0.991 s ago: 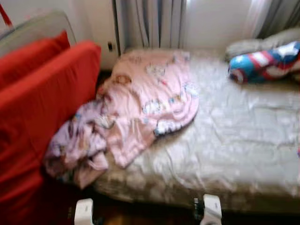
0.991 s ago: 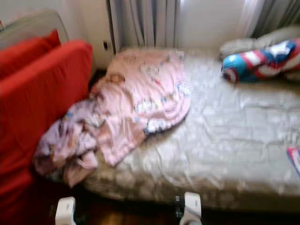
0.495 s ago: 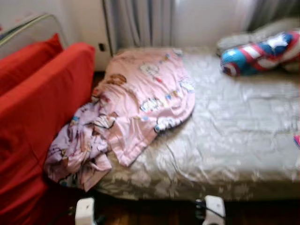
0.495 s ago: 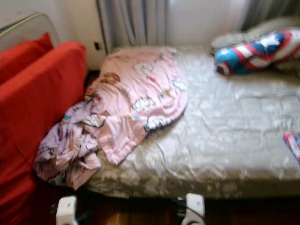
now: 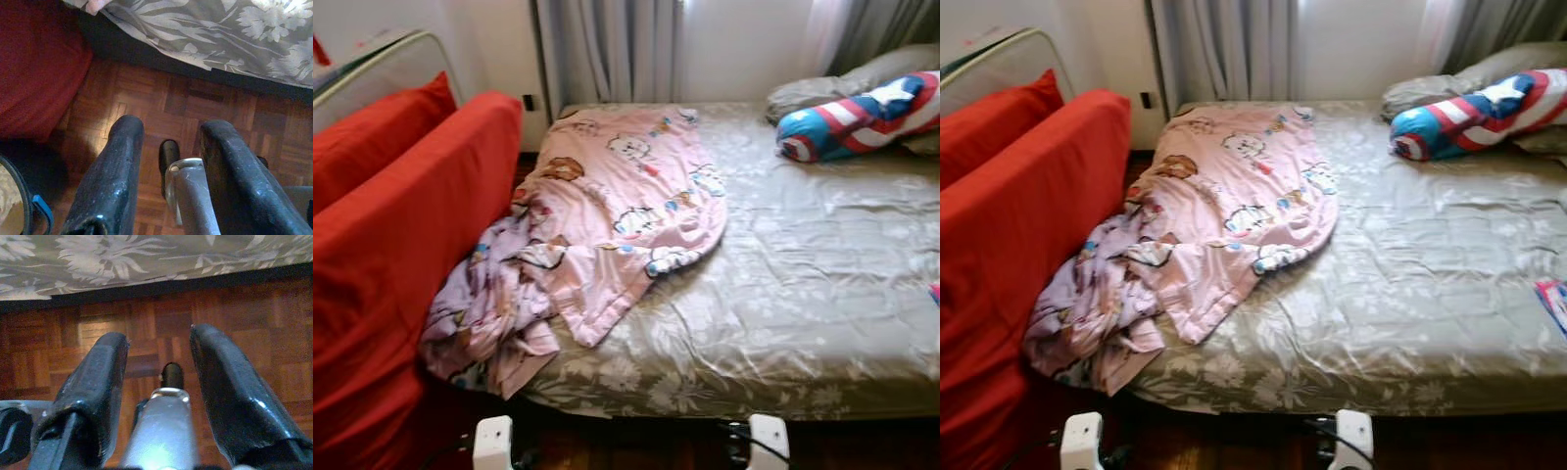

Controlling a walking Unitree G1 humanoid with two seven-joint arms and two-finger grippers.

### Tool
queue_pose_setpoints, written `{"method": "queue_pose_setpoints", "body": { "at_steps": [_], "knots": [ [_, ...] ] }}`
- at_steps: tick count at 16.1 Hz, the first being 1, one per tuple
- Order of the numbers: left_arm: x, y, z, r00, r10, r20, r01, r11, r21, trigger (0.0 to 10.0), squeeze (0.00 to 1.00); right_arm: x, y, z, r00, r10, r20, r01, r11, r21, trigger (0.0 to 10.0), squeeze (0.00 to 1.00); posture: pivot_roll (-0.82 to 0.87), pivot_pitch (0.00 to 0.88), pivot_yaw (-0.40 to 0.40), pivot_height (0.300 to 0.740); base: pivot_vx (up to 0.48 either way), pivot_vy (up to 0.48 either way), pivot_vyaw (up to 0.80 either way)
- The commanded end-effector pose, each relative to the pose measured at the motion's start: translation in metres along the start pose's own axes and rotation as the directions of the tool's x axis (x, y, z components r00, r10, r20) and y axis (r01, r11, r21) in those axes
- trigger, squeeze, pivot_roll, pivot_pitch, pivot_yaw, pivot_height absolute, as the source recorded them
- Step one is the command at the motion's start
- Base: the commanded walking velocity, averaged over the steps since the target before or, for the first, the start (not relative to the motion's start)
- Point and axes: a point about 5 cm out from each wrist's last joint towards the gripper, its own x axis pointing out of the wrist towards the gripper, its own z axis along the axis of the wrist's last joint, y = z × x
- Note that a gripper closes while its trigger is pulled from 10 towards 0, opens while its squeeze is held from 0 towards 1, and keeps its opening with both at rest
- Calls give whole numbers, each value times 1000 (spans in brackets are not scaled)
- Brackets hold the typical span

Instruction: Clean up the room

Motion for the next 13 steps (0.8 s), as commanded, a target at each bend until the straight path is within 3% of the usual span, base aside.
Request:
{"method": "queue_pose_setpoints", "body": {
  "at_steps": [1, 10, 13],
  "knots": [
    [-1, 5, -2, 1000, 14, -16, -14, 1000, 4, 10000, 0, 0, 4, -2, 1000, 9, -8, -9, 1000, 5, 10000, 0, 26, 11, 26, 740, 0, 0, 0],
    [-1, 4, -2, 1000, 13, -14, -13, 1000, 3, 10000, 0, 0, 4, -3, 1000, 6, -9, -6, 1000, 10, 10000, 0, 24, 26, 26, 740, 0, 204, 0],
    [-1, 4, -2, 1000, 13, -12, -13, 1000, 2, 10000, 0, 0, 4, -3, 1000, 7, -8, -7, 1000, 11, 10000, 0, 25, 26, 25, 740, 0, -140, 0]
  ]
}}
